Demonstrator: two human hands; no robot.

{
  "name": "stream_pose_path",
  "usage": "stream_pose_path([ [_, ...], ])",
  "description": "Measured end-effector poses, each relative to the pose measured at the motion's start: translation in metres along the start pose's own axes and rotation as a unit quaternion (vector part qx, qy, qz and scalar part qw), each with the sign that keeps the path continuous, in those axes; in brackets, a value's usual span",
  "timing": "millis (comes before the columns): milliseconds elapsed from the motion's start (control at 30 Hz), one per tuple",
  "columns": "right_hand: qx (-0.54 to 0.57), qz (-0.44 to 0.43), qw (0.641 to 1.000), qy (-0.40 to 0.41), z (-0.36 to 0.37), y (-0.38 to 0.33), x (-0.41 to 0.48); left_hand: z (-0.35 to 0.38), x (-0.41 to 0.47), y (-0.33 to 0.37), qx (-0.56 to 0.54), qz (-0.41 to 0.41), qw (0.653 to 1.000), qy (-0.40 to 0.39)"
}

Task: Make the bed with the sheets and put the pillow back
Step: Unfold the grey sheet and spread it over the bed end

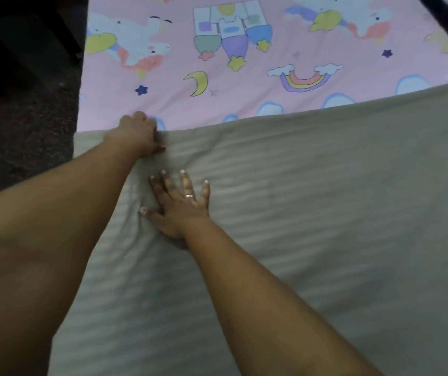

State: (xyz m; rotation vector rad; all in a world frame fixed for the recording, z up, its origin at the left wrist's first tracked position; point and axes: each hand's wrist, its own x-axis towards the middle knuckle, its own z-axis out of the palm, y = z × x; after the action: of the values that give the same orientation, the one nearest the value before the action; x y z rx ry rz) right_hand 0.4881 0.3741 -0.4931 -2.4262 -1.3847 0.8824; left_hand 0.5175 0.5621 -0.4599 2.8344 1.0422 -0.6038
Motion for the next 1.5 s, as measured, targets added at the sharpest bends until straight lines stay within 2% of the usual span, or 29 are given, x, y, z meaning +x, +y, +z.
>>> stream_pose_path([
  [100, 0.024, -0.023, 0.999, -0.030, -0.022, -0.001, -0.001, -0.007, -0.013, -0.006, 0.045, -0.016, 0.998, 0.028],
  [167, 0.003, -0.036, 0.999, 0.020, -0.037, 0.003, -0.005, -0.010, -0.020, -0.022, 0.012, -0.007, 0.998, 0.069],
  [233, -0.036, -0.014, 0.996, 0.076, -0.041, 0.012, -0.007, -0.013, -0.021, -0.039, -0.007, -0.007, 0.994, 0.113],
  [367, -0.114, 0.019, 0.991, 0.072, -0.017, 0.021, -0.001, -0.010, -0.022, -0.061, 0.022, -0.027, 0.985, 0.167],
  [433, -0.124, 0.027, 0.989, 0.074, -0.011, 0.019, 0.005, -0.010, -0.026, -0.071, 0.030, -0.006, 0.989, 0.141],
  [567, -0.129, 0.043, 0.989, 0.066, -0.018, 0.012, 0.008, -0.026, -0.045, -0.101, 0.108, 0.037, 0.993, 0.034],
  [633, -0.122, 0.058, 0.989, 0.064, -0.019, 0.006, 0.008, -0.034, -0.049, -0.112, 0.152, 0.033, 0.986, 0.053],
  [733, -0.094, 0.071, 0.989, 0.087, -0.005, -0.016, 0.005, -0.033, -0.054, -0.110, 0.195, -0.008, 0.972, 0.135],
  [833, -0.061, 0.033, 0.990, 0.124, 0.018, -0.046, -0.001, -0.018, -0.065, -0.111, 0.042, -0.087, 0.976, 0.195],
  [967, -0.006, -0.092, 0.987, 0.134, 0.028, -0.069, -0.007, 0.015, -0.099, -0.098, -0.164, -0.047, 0.953, 0.252],
  [1000, 0.001, -0.091, 0.983, 0.162, 0.028, -0.066, -0.005, 0.028, -0.107, -0.095, -0.210, -0.025, 0.945, 0.248],
  [1067, -0.013, -0.013, 0.968, 0.248, 0.026, -0.052, 0.002, 0.054, -0.124, -0.088, -0.220, 0.023, 0.954, 0.205],
  [1133, -0.044, 0.068, 0.964, 0.255, 0.028, -0.043, 0.007, 0.078, -0.136, -0.092, -0.157, 0.039, 0.977, 0.137],
  [1167, -0.054, 0.078, 0.966, 0.240, 0.033, -0.046, 0.009, 0.084, -0.138, -0.096, -0.138, 0.020, 0.984, 0.115],
  [1233, -0.064, 0.046, 0.970, 0.231, 0.044, -0.069, 0.009, 0.080, -0.135, -0.103, -0.124, -0.039, 0.985, 0.111],
  [1300, -0.069, -0.023, 0.973, 0.217, 0.059, -0.103, -0.002, 0.068, -0.134, -0.109, -0.119, -0.090, 0.984, 0.096],
  [1367, -0.101, -0.111, 0.971, 0.185, 0.075, -0.137, -0.019, 0.060, -0.134, -0.120, -0.131, -0.107, 0.983, 0.076],
  [1467, -0.188, -0.293, 0.936, 0.050, 0.093, -0.170, -0.042, 0.066, -0.141, -0.138, -0.172, -0.067, 0.980, 0.078],
  [1500, -0.141, -0.340, 0.930, 0.006, 0.092, -0.174, -0.047, 0.069, -0.143, -0.142, -0.211, -0.061, 0.972, 0.079],
])
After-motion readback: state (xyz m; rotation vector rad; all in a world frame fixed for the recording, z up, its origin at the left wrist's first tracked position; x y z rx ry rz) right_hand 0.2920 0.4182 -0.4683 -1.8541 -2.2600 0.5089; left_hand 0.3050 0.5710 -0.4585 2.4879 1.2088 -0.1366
